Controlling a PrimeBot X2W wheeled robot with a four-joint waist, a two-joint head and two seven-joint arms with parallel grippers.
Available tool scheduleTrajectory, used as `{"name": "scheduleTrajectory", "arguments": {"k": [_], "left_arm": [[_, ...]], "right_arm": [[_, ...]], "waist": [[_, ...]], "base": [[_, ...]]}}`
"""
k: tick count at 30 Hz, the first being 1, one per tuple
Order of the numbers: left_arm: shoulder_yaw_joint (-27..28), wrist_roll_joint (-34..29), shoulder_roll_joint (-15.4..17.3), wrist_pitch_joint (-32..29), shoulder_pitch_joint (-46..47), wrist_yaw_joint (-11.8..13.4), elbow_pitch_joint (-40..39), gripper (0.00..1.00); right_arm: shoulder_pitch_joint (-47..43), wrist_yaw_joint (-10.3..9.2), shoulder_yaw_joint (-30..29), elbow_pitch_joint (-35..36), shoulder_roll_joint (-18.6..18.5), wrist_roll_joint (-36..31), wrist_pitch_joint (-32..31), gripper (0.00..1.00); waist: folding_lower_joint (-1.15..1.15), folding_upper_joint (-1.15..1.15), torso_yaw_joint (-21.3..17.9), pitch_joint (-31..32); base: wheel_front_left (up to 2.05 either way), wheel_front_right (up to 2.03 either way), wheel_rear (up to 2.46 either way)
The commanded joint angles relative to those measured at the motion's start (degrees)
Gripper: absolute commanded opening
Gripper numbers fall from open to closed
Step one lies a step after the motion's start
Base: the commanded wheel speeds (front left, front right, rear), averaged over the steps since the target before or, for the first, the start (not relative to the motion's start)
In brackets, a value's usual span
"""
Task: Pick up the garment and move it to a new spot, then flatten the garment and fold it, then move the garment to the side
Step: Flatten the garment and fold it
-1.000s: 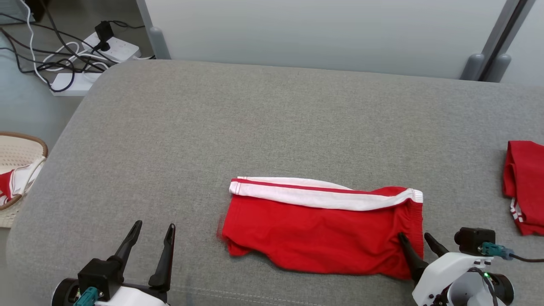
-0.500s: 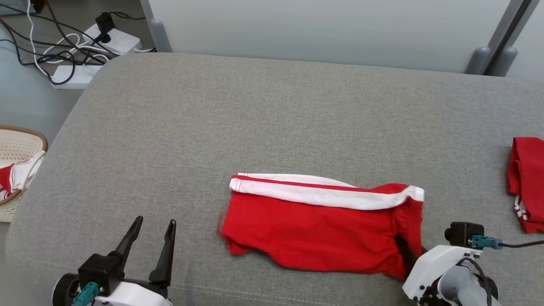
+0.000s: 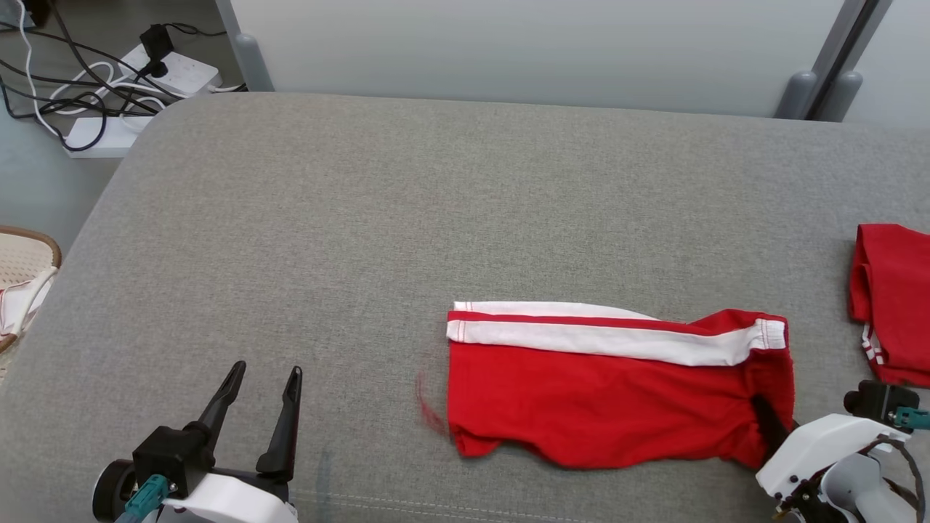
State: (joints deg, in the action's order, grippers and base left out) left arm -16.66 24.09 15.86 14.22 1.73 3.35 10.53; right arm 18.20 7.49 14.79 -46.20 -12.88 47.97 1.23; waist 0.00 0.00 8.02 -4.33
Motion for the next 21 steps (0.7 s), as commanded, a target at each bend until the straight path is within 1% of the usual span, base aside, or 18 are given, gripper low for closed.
{"name": "scheduleTrajectory", "arguments": {"k": [1,3,6,14,17,21], "left_arm": [[2.51,-0.51,1.24,0.74,3.17,-0.16,-1.03,1.0],[2.69,-0.54,1.21,0.75,3.24,-0.17,-0.94,1.0],[2.81,-0.6,1.11,0.76,3.25,-0.28,-0.81,1.0],[2.75,-0.8,0.78,0.77,3.2,-0.76,-0.52,1.0],[2.62,-0.96,0.55,0.77,3.42,-0.91,-0.51,1.0],[2.36,-1.18,0.26,0.77,3.78,-1.32,-0.26,1.0]], "right_arm": [[-0.01,0.0,0.61,1.15,-0.94,0.64,0.91,0.0],[0.28,0.0,1.11,2.3,-1.29,0.81,0.93,0.0],[0.81,0.0,3.39,6.21,-1.22,0.38,0.18,0.0],[-0.26,0.0,11.71,23.95,0.24,-1.13,-6.48,0.0],[-0.22,0.0,13.14,27.36,2.65,-2.01,-8.64,0.0],[0.95,0.0,14.58,26.5,6.37,-4.0,-10.06,0.0]], "waist": [[0.0,0.0,-0.32,-0.18],[0.0,0.0,-0.73,-0.21],[0.0,0.0,-1.22,0.0],[0.0,0.0,-1.46,0.64],[0.0,0.0,-1.19,0.41],[0.0,0.0,-0.21,0.08]], "base": [[0.0,0.0,0.0],[0.0,0.0,0.0],[0.0,0.0,0.0],[0.0,0.0,0.0],[0.0,0.0,0.0],[0.0,0.0,0.0]]}}
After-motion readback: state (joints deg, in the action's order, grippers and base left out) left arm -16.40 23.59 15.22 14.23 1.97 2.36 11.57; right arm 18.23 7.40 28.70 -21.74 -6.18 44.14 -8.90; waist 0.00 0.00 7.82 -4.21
